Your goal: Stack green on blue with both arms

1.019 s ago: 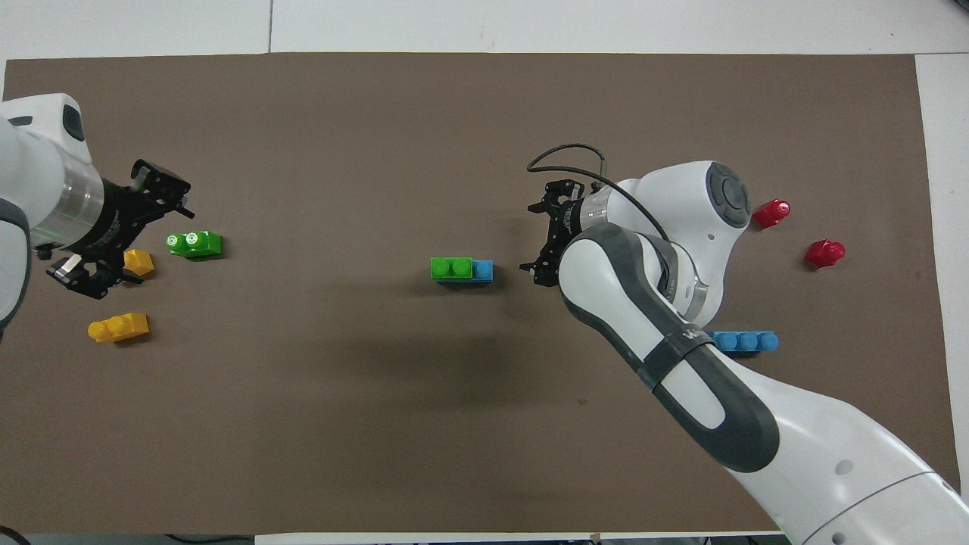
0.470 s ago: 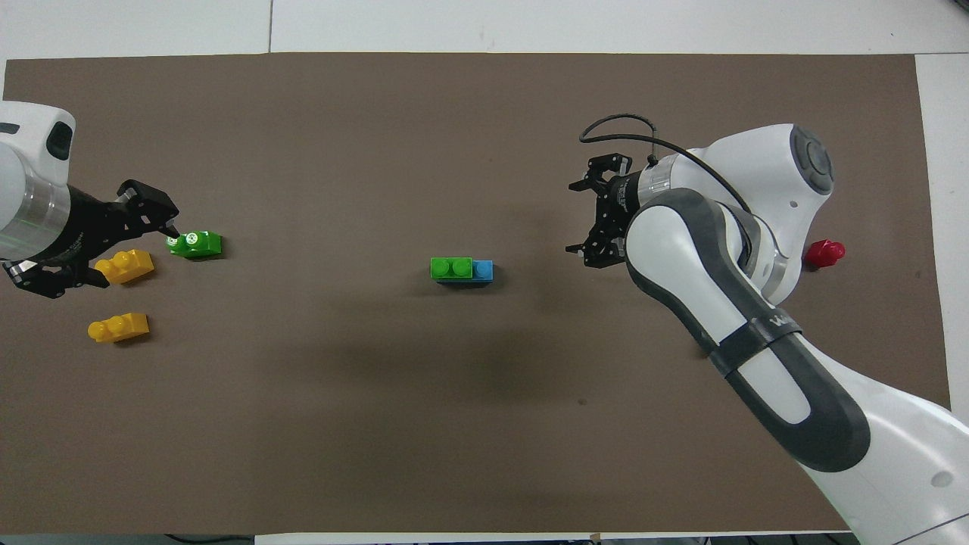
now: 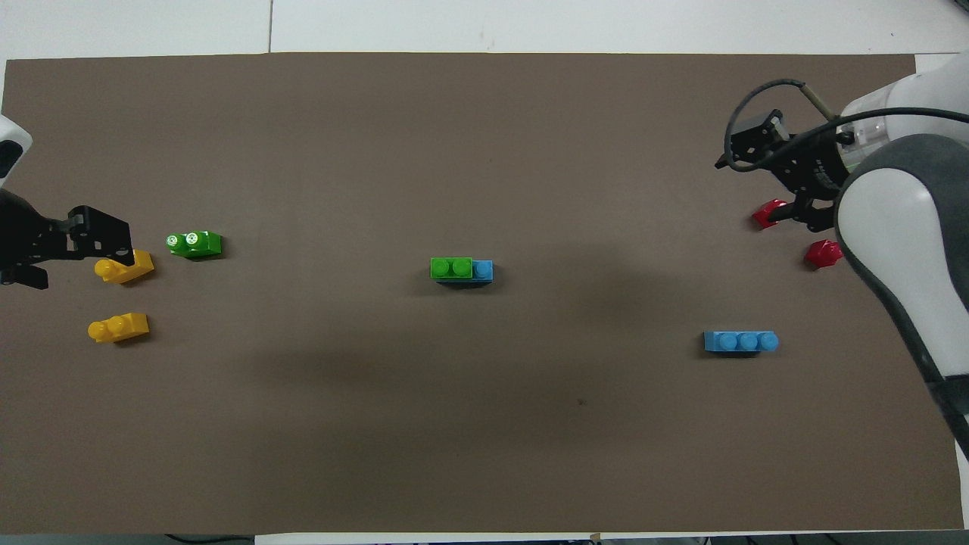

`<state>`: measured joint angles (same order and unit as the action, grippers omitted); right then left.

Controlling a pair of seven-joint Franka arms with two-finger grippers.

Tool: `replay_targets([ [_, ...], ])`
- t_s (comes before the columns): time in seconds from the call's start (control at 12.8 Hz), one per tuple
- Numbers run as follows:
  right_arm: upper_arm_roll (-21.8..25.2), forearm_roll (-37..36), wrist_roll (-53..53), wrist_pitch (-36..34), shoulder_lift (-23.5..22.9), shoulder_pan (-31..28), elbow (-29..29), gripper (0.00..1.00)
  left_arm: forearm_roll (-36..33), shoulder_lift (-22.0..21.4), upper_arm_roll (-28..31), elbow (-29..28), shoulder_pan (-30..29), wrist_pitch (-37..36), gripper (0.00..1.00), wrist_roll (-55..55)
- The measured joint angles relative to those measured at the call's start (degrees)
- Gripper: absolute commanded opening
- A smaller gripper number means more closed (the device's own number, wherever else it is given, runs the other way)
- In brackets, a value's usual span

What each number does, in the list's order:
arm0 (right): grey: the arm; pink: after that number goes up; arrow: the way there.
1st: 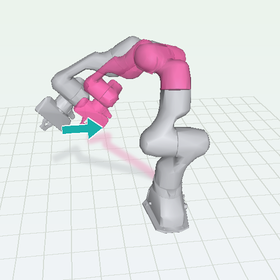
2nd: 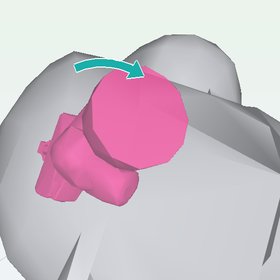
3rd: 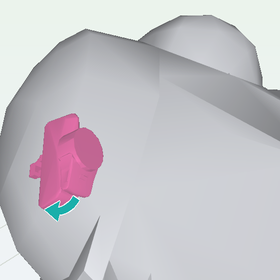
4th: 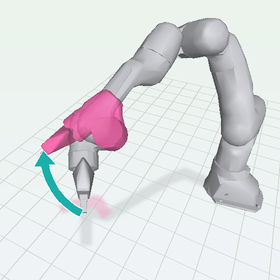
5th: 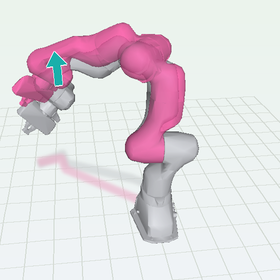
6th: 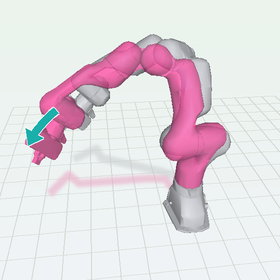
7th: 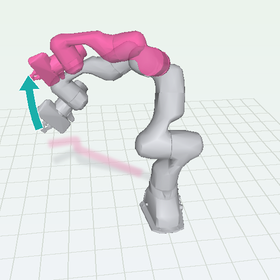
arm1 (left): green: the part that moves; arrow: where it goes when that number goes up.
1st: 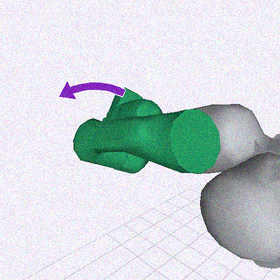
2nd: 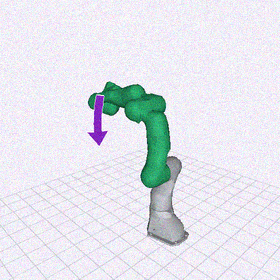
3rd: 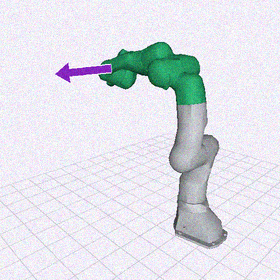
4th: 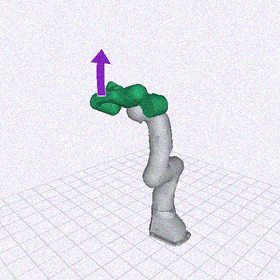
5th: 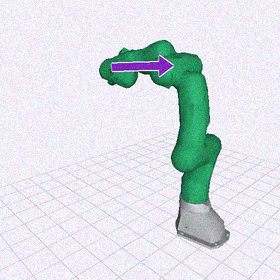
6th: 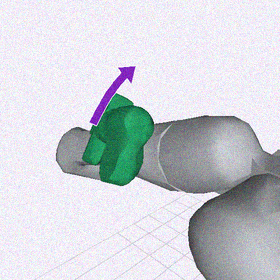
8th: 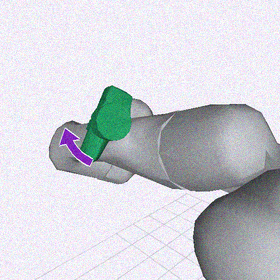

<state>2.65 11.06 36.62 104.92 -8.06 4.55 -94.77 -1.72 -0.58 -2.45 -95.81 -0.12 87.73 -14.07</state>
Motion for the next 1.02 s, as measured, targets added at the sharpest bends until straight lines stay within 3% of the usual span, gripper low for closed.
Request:
replay_targets([
  [0.47, 0.5, -9.5, -25.5, -10.3, 5.5, -1.2, 1.8, 1.00, 0.3, -0.5, -0.5, -1.3, 0.9, 2.0, 1.00, 1.3],
  [1.02, 0.7, -10.8, -34.0, -15.1, 8.1, -3.2, 1.8, 1.00, 0.3, -0.9, -0.2, 1.3, 0.9, 1.5, 1.00, 7.5],
])
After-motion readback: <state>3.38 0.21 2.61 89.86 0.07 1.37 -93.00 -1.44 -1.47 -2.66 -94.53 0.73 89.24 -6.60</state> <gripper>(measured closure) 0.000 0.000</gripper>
